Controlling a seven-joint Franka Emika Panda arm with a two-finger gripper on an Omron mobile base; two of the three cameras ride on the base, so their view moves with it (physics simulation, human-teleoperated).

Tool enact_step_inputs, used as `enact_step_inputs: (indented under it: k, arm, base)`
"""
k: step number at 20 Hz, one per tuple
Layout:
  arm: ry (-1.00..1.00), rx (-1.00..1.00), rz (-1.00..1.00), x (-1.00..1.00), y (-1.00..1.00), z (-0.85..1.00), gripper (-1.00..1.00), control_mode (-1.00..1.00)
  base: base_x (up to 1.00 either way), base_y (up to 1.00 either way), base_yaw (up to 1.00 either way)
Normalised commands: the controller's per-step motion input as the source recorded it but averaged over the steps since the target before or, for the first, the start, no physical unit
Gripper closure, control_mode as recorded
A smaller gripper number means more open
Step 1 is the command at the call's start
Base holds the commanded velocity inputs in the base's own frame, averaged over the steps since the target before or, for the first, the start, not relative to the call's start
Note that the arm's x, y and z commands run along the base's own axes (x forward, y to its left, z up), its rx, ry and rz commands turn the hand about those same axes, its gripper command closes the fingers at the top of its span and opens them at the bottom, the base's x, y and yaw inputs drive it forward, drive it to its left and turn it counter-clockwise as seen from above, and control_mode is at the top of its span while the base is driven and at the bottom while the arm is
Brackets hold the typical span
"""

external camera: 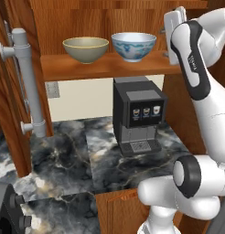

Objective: Pick up the bowls from the cabinet and place each bowl in front of a stool on the dining counter.

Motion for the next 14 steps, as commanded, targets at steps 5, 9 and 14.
enact_step_inputs:
  k: [5,9,14]
  arm:
    - [0.0,0.0,0.0,0.49,0.03,-0.11,-1.0,-1.0]
    - [0.0,0.0,0.0,0.47,0.0,-0.17,-1.0,-1.0]
    - [0.0,0.0,0.0,0.33,0.03,-0.16,-1.0,-1.0]
  base:
    - [0.0,0.0,0.0]
    - [0.0,0.0,0.0]
    - [0.0,0.0,0.0]
